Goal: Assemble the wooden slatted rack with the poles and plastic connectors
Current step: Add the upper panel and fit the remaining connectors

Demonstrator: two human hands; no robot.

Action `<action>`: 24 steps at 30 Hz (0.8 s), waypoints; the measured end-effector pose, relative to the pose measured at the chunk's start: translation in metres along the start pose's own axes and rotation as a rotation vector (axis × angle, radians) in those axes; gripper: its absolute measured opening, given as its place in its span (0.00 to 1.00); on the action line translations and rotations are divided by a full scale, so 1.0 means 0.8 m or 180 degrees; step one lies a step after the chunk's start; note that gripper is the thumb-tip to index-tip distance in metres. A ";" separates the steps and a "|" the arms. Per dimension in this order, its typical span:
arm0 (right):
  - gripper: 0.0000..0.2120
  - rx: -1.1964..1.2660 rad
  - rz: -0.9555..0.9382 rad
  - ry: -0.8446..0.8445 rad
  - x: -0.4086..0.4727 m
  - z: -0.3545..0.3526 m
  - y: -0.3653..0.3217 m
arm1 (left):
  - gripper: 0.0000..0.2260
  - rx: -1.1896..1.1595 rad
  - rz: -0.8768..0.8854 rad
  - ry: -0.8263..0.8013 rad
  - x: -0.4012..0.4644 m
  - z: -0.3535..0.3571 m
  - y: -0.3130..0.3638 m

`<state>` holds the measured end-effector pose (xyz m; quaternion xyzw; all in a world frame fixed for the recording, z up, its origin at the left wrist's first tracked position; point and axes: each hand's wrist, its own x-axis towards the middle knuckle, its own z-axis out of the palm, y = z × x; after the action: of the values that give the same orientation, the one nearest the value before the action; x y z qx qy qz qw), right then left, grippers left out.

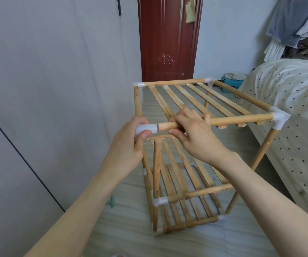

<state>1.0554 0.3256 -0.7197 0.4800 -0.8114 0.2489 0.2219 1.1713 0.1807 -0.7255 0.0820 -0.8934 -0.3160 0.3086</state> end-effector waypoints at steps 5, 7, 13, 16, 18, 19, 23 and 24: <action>0.05 -0.0010 0.0005 0.0031 0.003 0.004 -0.001 | 0.06 0.0176 -0.0031 0.0127 0.003 0.005 0.000; 0.05 -0.0027 0.0012 0.0019 0.003 0.006 -0.002 | 0.06 0.0165 -0.0066 0.0219 0.006 0.006 0.003; 0.08 -0.0040 0.0104 0.0164 0.009 0.009 -0.006 | 0.05 0.0218 -0.0180 0.0193 0.007 0.009 -0.005; 0.13 -0.0091 0.0171 0.0228 0.010 0.010 -0.008 | 0.04 0.0203 -0.0248 0.0149 0.008 0.011 -0.011; 0.13 -0.0098 0.0191 0.0223 0.008 0.011 -0.009 | 0.05 0.0164 -0.0273 0.0140 0.012 0.012 -0.010; 0.13 -0.0102 0.0199 0.0213 0.007 0.012 -0.010 | 0.06 0.0143 -0.0263 0.0160 0.014 0.012 -0.009; 0.13 -0.0139 0.0171 0.0154 0.004 0.013 -0.007 | 0.06 -0.0064 -0.0093 0.0288 0.021 0.008 -0.004; 0.13 -0.0136 0.0153 0.0135 0.002 0.012 -0.005 | 0.06 -0.0041 -0.0036 0.0224 0.021 0.006 -0.004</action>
<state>1.0570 0.3167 -0.7253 0.4501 -0.8230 0.2469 0.2431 1.1548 0.1748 -0.7219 0.0961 -0.8795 -0.3204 0.3386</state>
